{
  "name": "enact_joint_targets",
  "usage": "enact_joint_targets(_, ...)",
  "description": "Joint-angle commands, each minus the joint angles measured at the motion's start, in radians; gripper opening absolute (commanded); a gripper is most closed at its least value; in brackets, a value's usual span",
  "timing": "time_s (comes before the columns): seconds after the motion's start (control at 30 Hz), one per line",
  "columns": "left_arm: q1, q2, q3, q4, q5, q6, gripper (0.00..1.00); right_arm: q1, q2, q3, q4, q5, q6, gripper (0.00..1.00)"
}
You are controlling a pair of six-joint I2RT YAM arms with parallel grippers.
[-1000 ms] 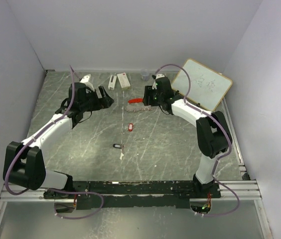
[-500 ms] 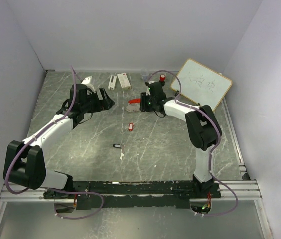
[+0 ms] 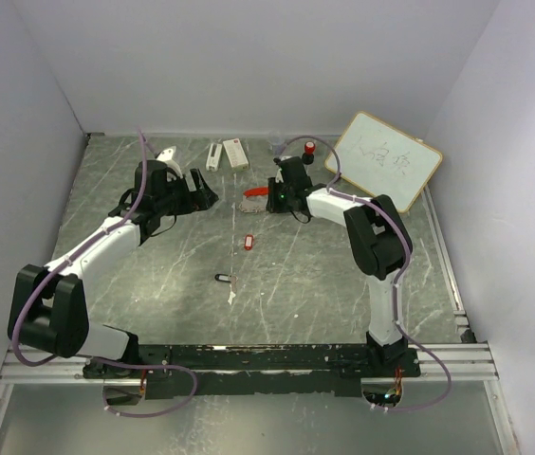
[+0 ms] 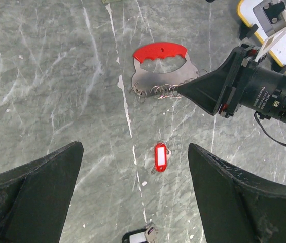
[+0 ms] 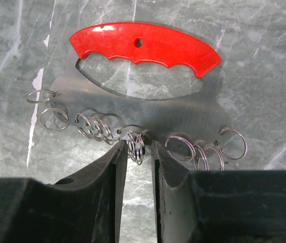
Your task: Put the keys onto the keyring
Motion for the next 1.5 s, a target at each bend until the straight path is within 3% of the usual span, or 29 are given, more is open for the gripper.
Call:
enact_joint_targets(0.0, -0.007, 0.007, -0.002, 0.001, 0.016, 0.014, 0.96, 0.002, 0.009, 0.026, 0.004, 0.018, 0.007, 0.26)
enact_joint_targets(0.27, -0.007, 0.017, 0.001, 0.004, 0.020, 0.015, 0.96, 0.003, -0.017, 0.012, 0.022, 0.045, 0.011, 0.20)
enact_joint_targets(0.5, -0.007, 0.017, 0.007, -0.001, 0.018, 0.018, 0.96, 0.002, -0.033, 0.016, 0.021, 0.063, 0.013, 0.00)
enact_joint_targets(0.63, -0.007, 0.015, 0.010, 0.003, 0.027, 0.019, 0.96, 0.026, -0.126, -0.003, 0.026, 0.105, -0.019, 0.00)
enact_joint_targets(0.73, -0.007, 0.013, 0.006, 0.042, 0.067, 0.018, 0.82, 0.065, -0.211, -0.026, 0.038, 0.128, -0.057, 0.00)
enact_joint_targets(0.83, -0.012, 0.009, -0.004, 0.102, 0.110, 0.005, 0.78, 0.072, -0.276, -0.045, 0.035, 0.112, -0.060, 0.00)
enact_joint_targets(1.1, -0.052, -0.028, -0.015, 0.183, 0.120, 0.015, 0.92, 0.072, -0.394, -0.076, 0.026, 0.068, -0.055, 0.00)
enact_joint_targets(1.47, -0.075, -0.042, -0.027, 0.276, 0.191, 0.027, 0.94, 0.072, -0.459, -0.097, 0.014, 0.053, -0.066, 0.00)
